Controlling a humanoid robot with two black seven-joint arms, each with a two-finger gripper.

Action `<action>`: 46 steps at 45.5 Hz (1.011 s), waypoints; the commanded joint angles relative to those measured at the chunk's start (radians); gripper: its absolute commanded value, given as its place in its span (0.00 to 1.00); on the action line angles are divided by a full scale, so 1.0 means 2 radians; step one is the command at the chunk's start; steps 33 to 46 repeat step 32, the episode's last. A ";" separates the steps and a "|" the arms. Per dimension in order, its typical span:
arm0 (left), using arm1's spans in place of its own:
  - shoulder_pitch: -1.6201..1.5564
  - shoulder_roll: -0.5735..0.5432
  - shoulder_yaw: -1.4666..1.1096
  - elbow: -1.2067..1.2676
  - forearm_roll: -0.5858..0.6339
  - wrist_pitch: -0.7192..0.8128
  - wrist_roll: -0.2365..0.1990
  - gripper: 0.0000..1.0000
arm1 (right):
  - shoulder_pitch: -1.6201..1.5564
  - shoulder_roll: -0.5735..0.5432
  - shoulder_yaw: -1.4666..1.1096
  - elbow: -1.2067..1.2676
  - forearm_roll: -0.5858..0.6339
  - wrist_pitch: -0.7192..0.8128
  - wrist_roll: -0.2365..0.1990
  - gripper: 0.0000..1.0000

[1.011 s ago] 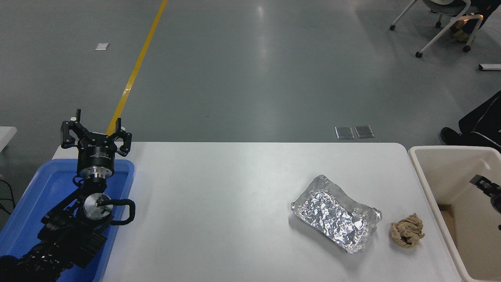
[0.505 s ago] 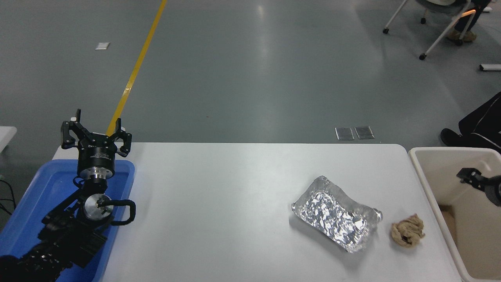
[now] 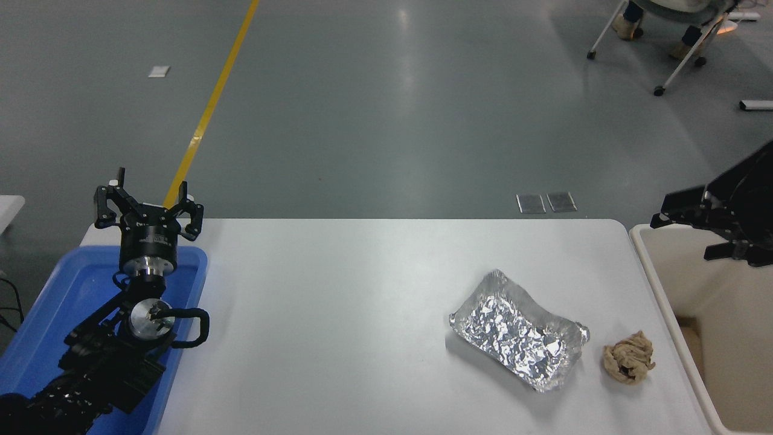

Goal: Pick up paper cup place in dustbin

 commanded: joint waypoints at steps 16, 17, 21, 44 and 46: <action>0.000 0.000 0.000 0.000 0.000 0.000 0.000 0.99 | 0.259 0.005 -0.057 0.104 -0.015 0.054 -0.023 1.00; 0.000 0.000 0.000 0.000 0.000 0.000 0.000 0.99 | 0.259 0.008 -0.057 0.102 -0.014 0.054 -0.025 1.00; 0.000 0.000 0.000 0.000 0.000 0.000 0.000 0.99 | 0.258 0.010 -0.059 0.096 -0.014 0.054 -0.035 1.00; -0.001 -0.001 0.000 0.000 0.000 0.000 0.000 0.99 | 0.262 0.013 -0.070 0.094 -0.009 0.054 -0.048 1.00; -0.001 -0.001 0.000 0.000 0.000 0.000 0.000 0.99 | 0.262 0.013 -0.070 0.094 -0.009 0.054 -0.048 1.00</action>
